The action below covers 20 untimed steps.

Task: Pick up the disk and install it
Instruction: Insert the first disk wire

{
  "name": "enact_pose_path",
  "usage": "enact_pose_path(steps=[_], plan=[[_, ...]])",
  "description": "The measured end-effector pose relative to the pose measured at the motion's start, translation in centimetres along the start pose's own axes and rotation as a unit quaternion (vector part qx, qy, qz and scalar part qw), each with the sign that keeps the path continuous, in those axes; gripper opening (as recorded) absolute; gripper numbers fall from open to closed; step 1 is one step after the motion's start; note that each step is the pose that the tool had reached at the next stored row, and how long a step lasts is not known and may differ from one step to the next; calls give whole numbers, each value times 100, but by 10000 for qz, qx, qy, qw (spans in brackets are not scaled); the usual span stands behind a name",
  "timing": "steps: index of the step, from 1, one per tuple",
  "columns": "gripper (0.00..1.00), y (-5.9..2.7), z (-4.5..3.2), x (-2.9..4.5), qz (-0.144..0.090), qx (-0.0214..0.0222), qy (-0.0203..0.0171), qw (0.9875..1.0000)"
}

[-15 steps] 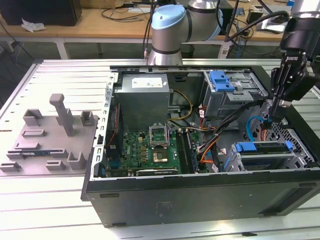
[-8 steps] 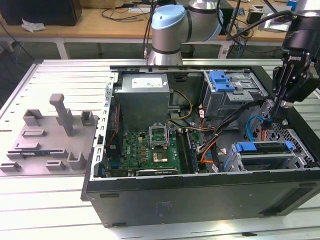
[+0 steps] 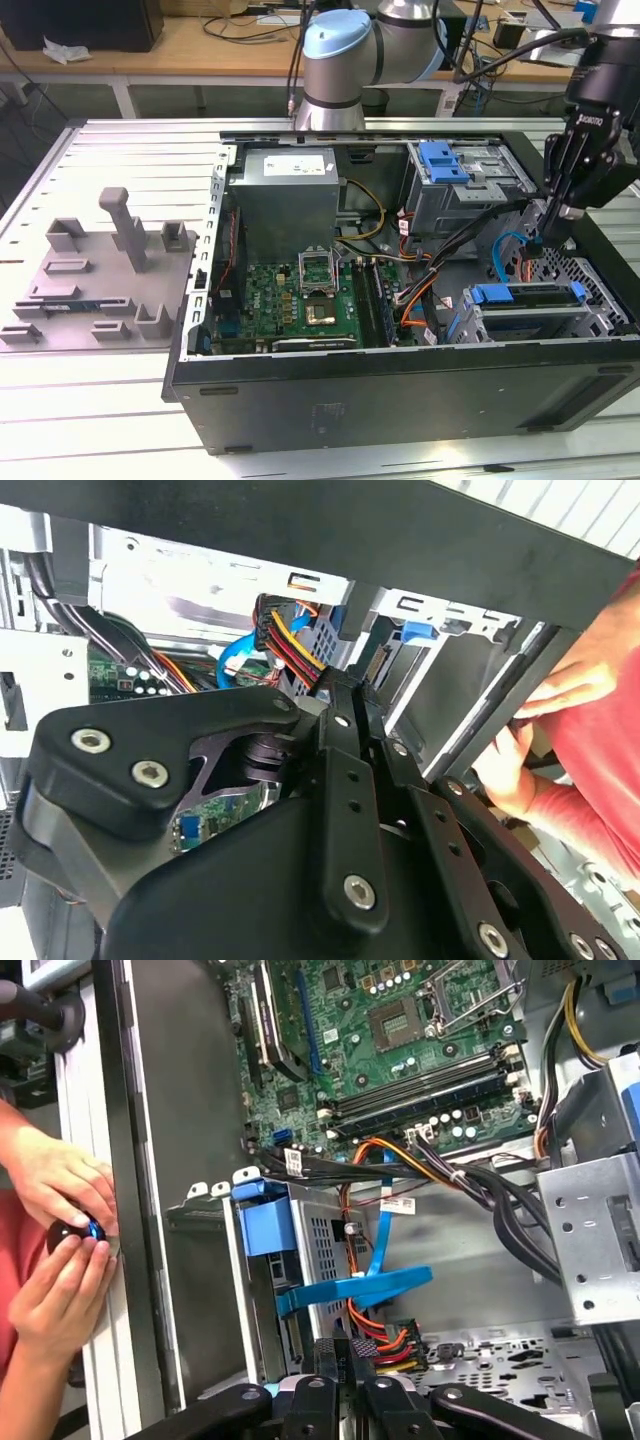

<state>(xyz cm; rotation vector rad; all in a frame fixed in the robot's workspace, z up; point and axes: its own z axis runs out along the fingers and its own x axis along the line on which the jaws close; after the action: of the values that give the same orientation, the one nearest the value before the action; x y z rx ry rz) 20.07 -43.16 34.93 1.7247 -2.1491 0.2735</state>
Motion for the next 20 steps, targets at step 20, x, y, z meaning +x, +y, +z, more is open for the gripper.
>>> enact_pose_path(steps=[20], plan=[[16, -56, 180, 436, -122, -15, -661, 9977]])
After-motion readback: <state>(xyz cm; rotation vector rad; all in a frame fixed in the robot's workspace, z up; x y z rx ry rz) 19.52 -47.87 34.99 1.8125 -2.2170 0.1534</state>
